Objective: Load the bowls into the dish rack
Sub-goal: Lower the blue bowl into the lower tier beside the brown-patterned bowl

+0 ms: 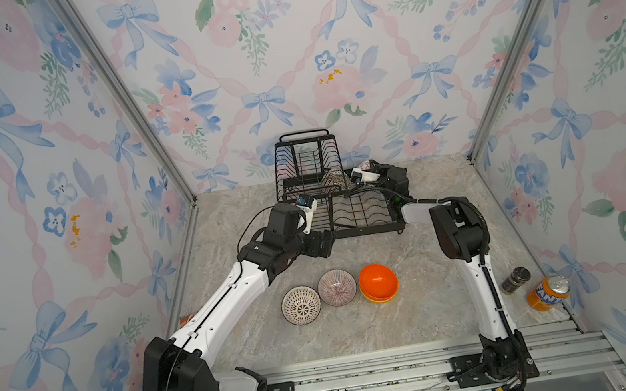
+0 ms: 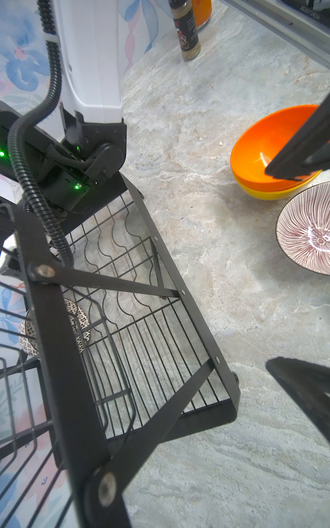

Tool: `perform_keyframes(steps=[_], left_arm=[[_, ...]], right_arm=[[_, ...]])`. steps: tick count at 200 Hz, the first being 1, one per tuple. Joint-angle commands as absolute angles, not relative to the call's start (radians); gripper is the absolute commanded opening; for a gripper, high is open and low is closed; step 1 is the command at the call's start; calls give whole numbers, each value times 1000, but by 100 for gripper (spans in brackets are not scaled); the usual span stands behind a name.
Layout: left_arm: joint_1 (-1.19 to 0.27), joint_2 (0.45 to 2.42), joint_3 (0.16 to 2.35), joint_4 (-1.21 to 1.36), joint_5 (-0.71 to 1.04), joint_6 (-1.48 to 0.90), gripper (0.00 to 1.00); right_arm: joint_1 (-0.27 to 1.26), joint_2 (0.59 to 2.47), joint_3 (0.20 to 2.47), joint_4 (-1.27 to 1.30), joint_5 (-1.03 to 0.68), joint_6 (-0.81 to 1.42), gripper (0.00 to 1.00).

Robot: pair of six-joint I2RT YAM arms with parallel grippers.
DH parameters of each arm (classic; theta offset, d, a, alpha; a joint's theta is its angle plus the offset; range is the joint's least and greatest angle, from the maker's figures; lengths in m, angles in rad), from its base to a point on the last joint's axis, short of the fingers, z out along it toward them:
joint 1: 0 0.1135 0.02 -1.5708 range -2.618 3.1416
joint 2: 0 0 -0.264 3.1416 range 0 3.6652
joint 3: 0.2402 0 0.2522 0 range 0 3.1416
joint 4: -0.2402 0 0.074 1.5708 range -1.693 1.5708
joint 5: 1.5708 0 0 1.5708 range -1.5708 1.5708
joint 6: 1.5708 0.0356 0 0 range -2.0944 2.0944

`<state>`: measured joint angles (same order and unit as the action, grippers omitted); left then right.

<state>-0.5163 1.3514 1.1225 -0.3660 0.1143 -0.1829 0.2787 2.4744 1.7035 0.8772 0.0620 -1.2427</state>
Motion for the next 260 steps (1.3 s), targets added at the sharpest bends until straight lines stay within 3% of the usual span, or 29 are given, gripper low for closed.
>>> perform_keyframes(steps=[1, 201, 260], left_arm=[[-506, 1348, 1128, -382, 133, -163, 98], [-505, 1342, 1108, -381, 138, -163, 98], [-505, 1334, 1095, -380, 137, -164, 98]], right_arm=[[287, 2495, 1749, 918, 42, -1248, 0], [273, 2470, 1698, 897, 24, -1200, 0], [272, 2450, 1700, 862, 18, -1172, 11]])
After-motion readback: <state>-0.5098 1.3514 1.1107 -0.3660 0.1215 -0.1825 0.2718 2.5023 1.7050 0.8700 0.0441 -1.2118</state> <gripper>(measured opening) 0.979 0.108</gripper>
